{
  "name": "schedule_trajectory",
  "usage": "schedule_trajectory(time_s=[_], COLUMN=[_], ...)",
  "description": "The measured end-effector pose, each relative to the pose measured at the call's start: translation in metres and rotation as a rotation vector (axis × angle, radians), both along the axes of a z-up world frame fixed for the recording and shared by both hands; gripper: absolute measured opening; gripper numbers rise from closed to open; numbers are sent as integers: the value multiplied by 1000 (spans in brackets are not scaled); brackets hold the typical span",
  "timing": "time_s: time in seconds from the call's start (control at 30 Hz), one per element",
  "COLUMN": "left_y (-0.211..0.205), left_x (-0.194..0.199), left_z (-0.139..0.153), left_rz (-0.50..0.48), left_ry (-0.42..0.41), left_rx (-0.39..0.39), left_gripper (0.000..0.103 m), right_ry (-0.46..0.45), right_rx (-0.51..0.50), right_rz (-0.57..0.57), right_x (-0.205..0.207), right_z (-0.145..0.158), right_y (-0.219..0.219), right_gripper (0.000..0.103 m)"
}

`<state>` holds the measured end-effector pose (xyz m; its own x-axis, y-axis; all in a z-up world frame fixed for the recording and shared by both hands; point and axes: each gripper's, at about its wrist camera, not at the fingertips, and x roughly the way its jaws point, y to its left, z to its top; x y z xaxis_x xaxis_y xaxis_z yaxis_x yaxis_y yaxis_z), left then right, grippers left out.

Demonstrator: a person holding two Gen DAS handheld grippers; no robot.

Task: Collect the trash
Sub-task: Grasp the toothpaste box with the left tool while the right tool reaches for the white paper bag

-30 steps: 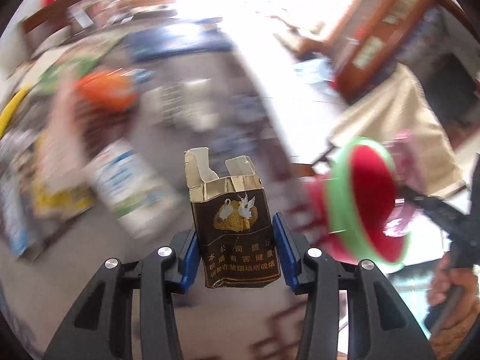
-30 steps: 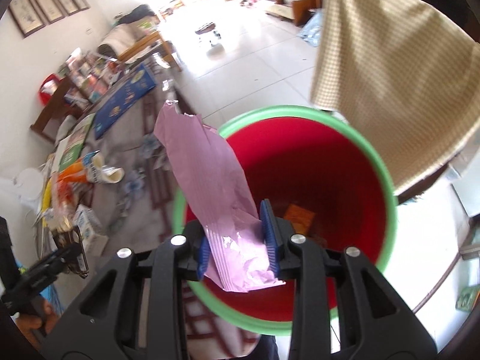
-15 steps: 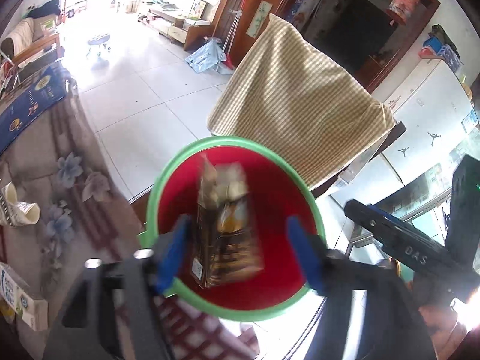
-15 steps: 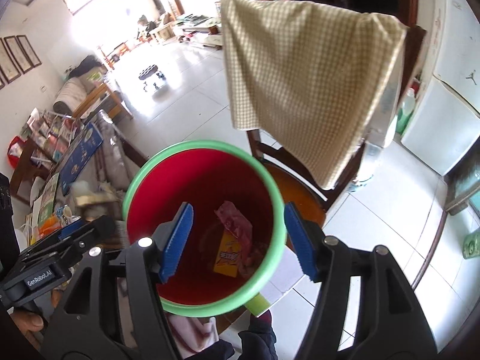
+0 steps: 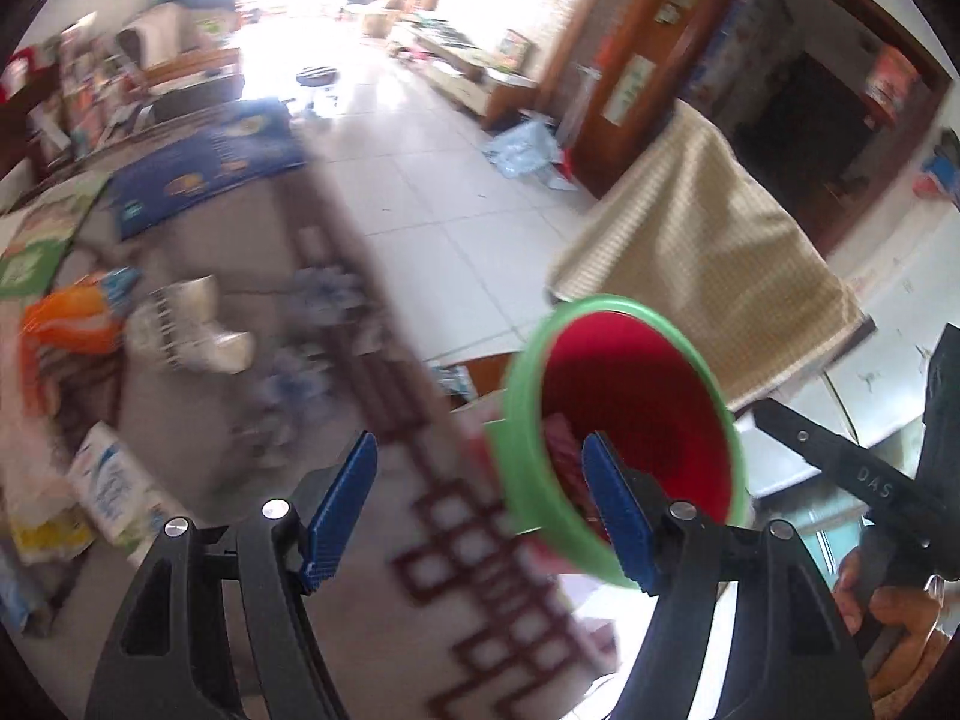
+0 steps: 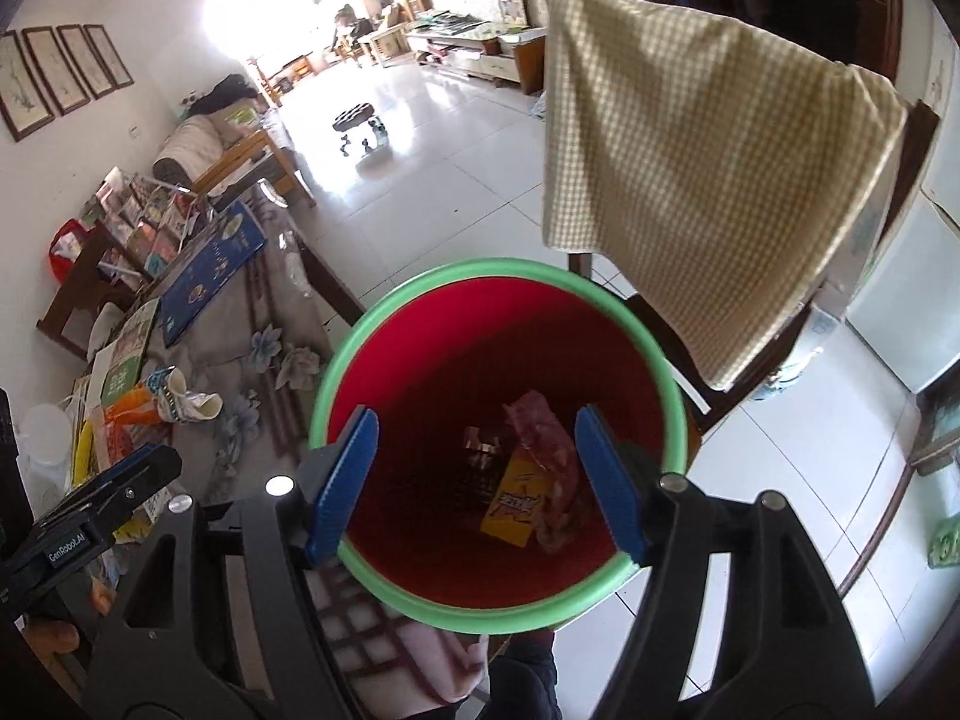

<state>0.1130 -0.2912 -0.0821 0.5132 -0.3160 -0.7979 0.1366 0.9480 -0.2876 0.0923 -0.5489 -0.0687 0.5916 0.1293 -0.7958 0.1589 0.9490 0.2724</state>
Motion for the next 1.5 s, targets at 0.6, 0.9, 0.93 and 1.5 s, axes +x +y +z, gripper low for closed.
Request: schedule_trajectory(time_s=[0.6,0.9,0.93,1.5], left_y=[322,368,368,406], left_x=[-74,-47,-41,-94], left_z=[-77,-113,-116,-99], left_rz=[778,714,696,541], left_ry=[210,291,294,246], left_rx=[85,67,63,24], left_gripper=[64,64,64,49], right_ry=[46,65,63,44], right_rx=[-19,-52,-54,-68], right_rz=[271,260,256,537], right_x=[17,-5,-7,0], right_z=[-5,-2,-1,-8], right_y=[164,218,222,399], right_gripper=[70,70,70,70])
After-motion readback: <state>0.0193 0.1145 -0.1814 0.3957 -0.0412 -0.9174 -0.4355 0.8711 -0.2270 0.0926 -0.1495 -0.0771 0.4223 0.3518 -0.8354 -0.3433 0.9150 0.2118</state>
